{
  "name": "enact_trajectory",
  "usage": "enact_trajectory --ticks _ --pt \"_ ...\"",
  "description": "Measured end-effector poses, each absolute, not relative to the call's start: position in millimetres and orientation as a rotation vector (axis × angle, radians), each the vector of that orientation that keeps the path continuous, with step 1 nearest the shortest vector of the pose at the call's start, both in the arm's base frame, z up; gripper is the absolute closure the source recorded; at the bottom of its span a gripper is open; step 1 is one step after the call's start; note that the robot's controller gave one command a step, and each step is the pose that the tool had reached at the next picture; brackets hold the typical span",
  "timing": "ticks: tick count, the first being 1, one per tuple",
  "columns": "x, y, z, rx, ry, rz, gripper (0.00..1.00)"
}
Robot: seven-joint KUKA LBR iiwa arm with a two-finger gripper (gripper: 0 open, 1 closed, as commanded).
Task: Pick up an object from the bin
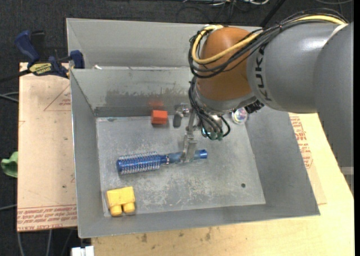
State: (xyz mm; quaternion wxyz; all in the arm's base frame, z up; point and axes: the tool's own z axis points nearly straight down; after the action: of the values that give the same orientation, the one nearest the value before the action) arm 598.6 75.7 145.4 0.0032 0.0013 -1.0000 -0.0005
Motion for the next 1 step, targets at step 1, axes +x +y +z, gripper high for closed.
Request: enact_trajectory --ticks 1 --pt "567.4 110.6 67.7 -0.205 -3.128 -0.002 0.00"
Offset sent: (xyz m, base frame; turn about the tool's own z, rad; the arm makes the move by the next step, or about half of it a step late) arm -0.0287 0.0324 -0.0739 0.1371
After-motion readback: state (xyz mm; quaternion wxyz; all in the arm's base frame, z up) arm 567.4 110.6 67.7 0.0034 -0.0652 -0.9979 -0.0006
